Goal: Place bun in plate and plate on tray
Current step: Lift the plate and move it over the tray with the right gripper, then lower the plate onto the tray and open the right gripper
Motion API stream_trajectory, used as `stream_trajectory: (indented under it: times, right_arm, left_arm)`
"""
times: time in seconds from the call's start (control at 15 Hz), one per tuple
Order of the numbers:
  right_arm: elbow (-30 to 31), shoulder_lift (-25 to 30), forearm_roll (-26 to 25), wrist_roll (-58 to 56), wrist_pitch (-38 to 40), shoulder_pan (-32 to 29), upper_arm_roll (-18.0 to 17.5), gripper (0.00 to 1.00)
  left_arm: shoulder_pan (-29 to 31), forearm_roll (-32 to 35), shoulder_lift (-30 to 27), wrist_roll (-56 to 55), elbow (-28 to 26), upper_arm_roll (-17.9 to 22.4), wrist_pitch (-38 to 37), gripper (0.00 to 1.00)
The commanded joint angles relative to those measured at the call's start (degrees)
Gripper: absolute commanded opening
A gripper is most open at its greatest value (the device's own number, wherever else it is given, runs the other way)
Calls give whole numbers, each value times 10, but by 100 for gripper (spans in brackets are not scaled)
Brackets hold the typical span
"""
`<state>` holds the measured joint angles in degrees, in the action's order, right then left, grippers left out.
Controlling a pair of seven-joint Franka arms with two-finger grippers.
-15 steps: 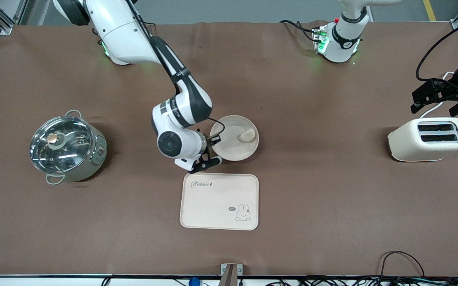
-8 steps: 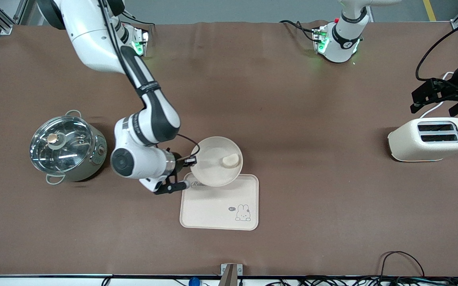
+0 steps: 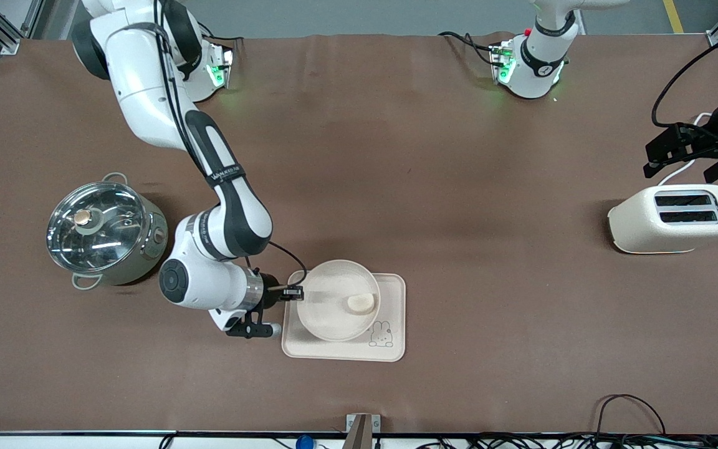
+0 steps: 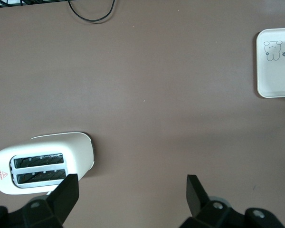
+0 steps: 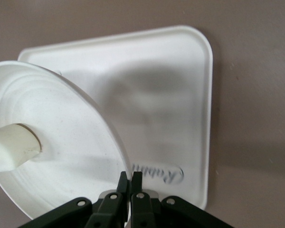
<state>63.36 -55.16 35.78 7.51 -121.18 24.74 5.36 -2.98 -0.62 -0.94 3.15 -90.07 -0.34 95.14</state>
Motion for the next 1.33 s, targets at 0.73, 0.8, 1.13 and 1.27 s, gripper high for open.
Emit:
stream_trajectory:
  times: [0.73, 0.8, 1.13, 1.27]
  right_arm:
    - [-43, -68, 22, 7, -45, -39, -55, 5]
    - [-43, -68, 21, 7, -45, -39, -55, 8]
    - [-40, -61, 13, 5, -33, -41, -53, 40]
    - [-42, -47, -4, 5, 5, -46, -50, 40]
  left_arm:
    - [3, -6, 5, -3, 14, -3, -13, 100]
    - [3, -7, 5, -3, 14, -3, -13, 100]
    - [3, -7, 5, -3, 14, -3, -13, 100]
    - [3, -7, 5, -3, 14, -3, -13, 100]
